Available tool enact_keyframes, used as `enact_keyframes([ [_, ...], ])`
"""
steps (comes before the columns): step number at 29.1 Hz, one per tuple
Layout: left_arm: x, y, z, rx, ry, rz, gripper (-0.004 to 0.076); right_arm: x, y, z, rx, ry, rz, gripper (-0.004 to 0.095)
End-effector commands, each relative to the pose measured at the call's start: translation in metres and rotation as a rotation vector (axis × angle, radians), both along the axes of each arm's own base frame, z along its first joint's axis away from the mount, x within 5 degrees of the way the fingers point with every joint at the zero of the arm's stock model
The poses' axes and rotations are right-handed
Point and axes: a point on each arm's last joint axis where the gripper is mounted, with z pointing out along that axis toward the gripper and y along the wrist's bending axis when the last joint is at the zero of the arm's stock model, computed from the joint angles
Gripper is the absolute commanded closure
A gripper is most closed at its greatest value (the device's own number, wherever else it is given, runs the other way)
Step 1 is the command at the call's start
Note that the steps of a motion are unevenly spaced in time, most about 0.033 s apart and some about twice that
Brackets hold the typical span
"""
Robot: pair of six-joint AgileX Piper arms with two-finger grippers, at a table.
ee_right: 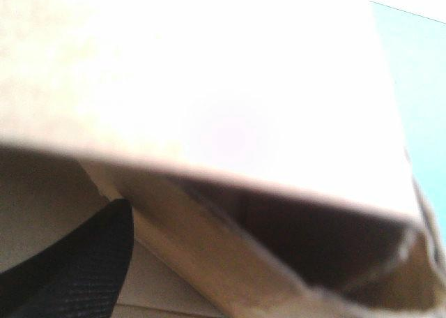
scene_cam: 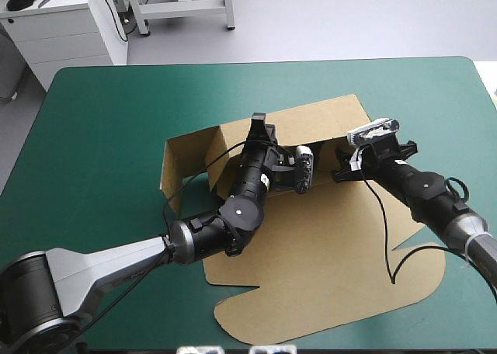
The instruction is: Fold the box
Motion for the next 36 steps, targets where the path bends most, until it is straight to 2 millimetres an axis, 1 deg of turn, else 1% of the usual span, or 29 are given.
enact_keyframes([
  [1,-0.004,0.003,0.027,-0.051,-0.068,-0.018,0.0732,0.008,-0.001,0.017,0.010,-0.056,-0.012,0.0234],
  [5,-0.004,0.003,0.027,-0.051,-0.068,-0.018,0.0732,0.013,-0.003,0.008,-0.002,-0.031,-0.032,0.0238],
  [6,-0.004,0.003,0.027,-0.051,-0.068,-0.018,0.0732,0.014,-0.002,0.006,-0.001,-0.024,-0.028,0.0254],
  [7,-0.004,0.003,0.027,-0.051,-0.068,-0.018,0.0732,0.014,-0.004,0.006,0.000,-0.023,-0.031,0.0293],
  [9,-0.004,0.003,0.027,-0.051,-0.068,-0.018,0.0732,0.014,-0.003,0.006,0.000,-0.022,-0.029,0.0447],
  [11,-0.004,0.003,0.027,-0.051,-0.068,-0.018,0.0732,0.013,-0.004,0.008,0.002,-0.029,-0.029,0.0699],
  [13,-0.004,0.003,0.027,-0.051,-0.068,-0.018,0.0732,0.012,-0.004,0.011,0.003,-0.037,-0.029,0.0930],
  [14,-0.004,0.003,0.027,-0.051,-0.068,-0.018,0.0732,0.011,-0.004,0.012,0.008,-0.041,-0.031,0.0917],
  [17,-0.004,0.003,0.027,-0.051,-0.068,-0.018,0.0732,0.010,-0.003,0.013,0.030,-0.037,-0.031,0.0928],
  [21,-0.004,0.004,0.028,-0.052,-0.077,-0.011,0.0732,0.009,0.001,0.012,0.047,-0.019,0.010,0.0928],
  [23,-0.004,0.003,0.029,-0.041,-0.095,-0.017,0.0718,0.009,0.002,0.012,0.055,-0.014,0.017,0.0928],
  [25,-0.004,0.003,0.031,-0.027,-0.120,-0.030,0.0655,0.008,0.002,0.012,0.057,-0.012,0.023,0.0928],
  [27,-0.004,0.002,0.033,-0.012,-0.146,-0.042,0.0558,0.008,0.002,0.012,0.062,-0.011,0.020,0.0928],
  [28,-0.004,0.002,0.034,-0.015,-0.148,-0.041,0.0484,0.009,0.002,0.013,0.063,-0.014,0.014,0.0928],
  [31,-0.004,0.001,0.034,-0.023,-0.147,-0.040,0.0329,0.011,0.002,0.015,0.082,-0.018,-0.002,0.0928],
  [33,-0.007,0.000,0.034,-0.023,-0.150,-0.042,0.0263,0.013,0.000,0.019,0.109,-0.031,-0.036,0.0928],
  [34,-0.010,-0.002,0.035,-0.023,-0.155,-0.043,0.0245,0.014,0.000,0.022,0.116,-0.040,-0.047,0.0928],
  [36,-0.019,-0.008,0.036,-0.023,-0.167,-0.046,0.0241,0.017,-0.001,0.028,0.115,-0.063,-0.057,0.0928],
])
